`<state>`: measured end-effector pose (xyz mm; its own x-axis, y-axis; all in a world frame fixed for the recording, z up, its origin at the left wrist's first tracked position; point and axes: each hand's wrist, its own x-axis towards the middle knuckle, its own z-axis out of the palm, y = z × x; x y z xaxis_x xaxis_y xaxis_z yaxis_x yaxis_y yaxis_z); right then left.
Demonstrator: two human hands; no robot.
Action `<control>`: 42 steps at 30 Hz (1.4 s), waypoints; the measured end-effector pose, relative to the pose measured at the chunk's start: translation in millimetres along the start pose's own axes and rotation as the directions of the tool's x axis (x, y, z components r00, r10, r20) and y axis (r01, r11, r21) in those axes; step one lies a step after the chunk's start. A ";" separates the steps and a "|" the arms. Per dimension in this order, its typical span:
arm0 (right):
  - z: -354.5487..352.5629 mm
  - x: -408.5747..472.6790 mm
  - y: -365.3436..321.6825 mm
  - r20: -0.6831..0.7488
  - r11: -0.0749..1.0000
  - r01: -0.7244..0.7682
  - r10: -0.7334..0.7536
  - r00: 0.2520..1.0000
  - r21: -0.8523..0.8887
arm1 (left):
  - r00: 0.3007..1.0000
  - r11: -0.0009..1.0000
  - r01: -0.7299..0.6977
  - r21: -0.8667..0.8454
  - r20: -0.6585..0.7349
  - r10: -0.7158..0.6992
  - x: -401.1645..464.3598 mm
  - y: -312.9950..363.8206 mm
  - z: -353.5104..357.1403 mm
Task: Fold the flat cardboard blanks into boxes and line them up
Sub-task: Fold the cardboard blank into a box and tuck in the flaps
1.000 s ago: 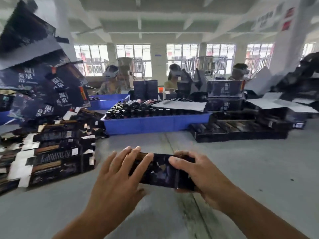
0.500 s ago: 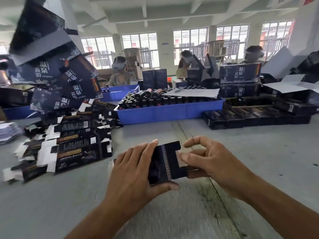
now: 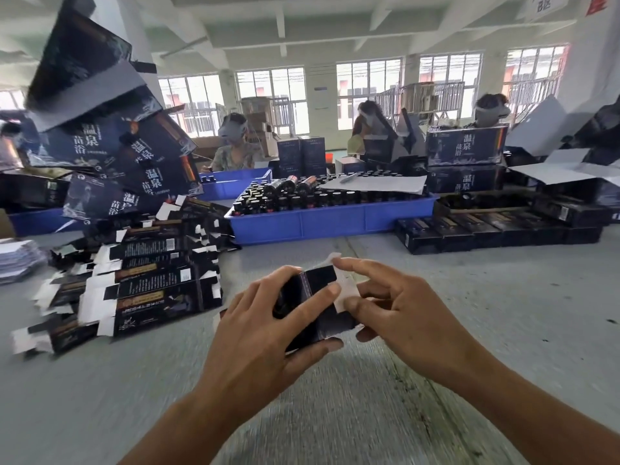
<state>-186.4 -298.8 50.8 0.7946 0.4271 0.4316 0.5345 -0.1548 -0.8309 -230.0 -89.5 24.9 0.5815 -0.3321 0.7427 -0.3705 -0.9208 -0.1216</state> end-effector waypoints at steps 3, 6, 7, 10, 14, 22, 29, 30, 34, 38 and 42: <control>-1.7 -6.1 2.7 -0.040 0.999 0.022 -0.023 0.999 -0.030 | 1.000 0.999 0.007 -0.045 0.001 -0.007 -0.7 3.9 0.2; 2.3 -13.2 4.0 -0.071 0.992 0.057 -0.065 0.995 -0.112 | 1.000 0.996 0.023 -0.091 -0.018 -0.024 -0.9 6.3 0.9; 4.0 -15.1 4.8 -0.087 0.989 0.064 -0.076 0.993 -0.133 | 0.999 0.995 0.022 -0.094 -0.025 -0.025 -0.9 6.6 1.1; 6.3 -18.4 6.2 -0.151 0.990 0.049 -0.070 0.986 -0.135 | 0.999 0.996 0.020 -0.091 -0.035 -0.023 -0.9 7.1 2.0; 6.0 -21.5 6.9 -0.127 0.963 0.086 -0.121 0.984 -0.254 | 0.999 0.996 0.033 -0.087 -0.022 -0.035 -3.3 5.9 5.1; 2.4 -20.1 6.3 0.062 0.972 0.082 -0.070 0.996 -0.220 | 0.999 0.998 0.025 -0.060 -0.024 -0.027 -4.3 4.7 6.7; 5.7 -21.4 10.5 -0.067 0.962 0.071 -0.091 0.994 -0.263 | 1.000 0.998 0.015 -0.062 -0.020 -0.017 -5.7 6.9 8.5; 6.3 -22.0 11.4 -0.113 0.962 0.066 -0.099 0.989 -0.264 | 1.000 0.998 0.005 -0.063 -0.024 -0.006 -5.8 9.0 9.4; 9.7 -25.2 11.5 -0.171 0.968 0.071 -0.114 0.979 -0.240 | 0.999 0.999 -0.025 -0.048 -0.033 0.023 -7.6 12.7 11.8; 12.4 -25.4 10.1 -0.218 0.986 0.049 -0.083 0.972 -0.158 | 0.998 0.999 -0.027 -0.033 -0.051 0.025 -7.5 11.6 12.5; 12.8 -26.8 10.2 -0.176 0.988 0.059 -0.084 0.981 -0.143 | 0.997 0.998 0.005 -0.056 -0.072 -0.009 -7.6 12.1 13.5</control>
<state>-205.9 -300.4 26.2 0.7852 0.2750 0.5549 0.6160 -0.2552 -0.7452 -229.1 -100.8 8.9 0.5314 -0.3083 0.7890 -0.4072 -0.9097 -0.0812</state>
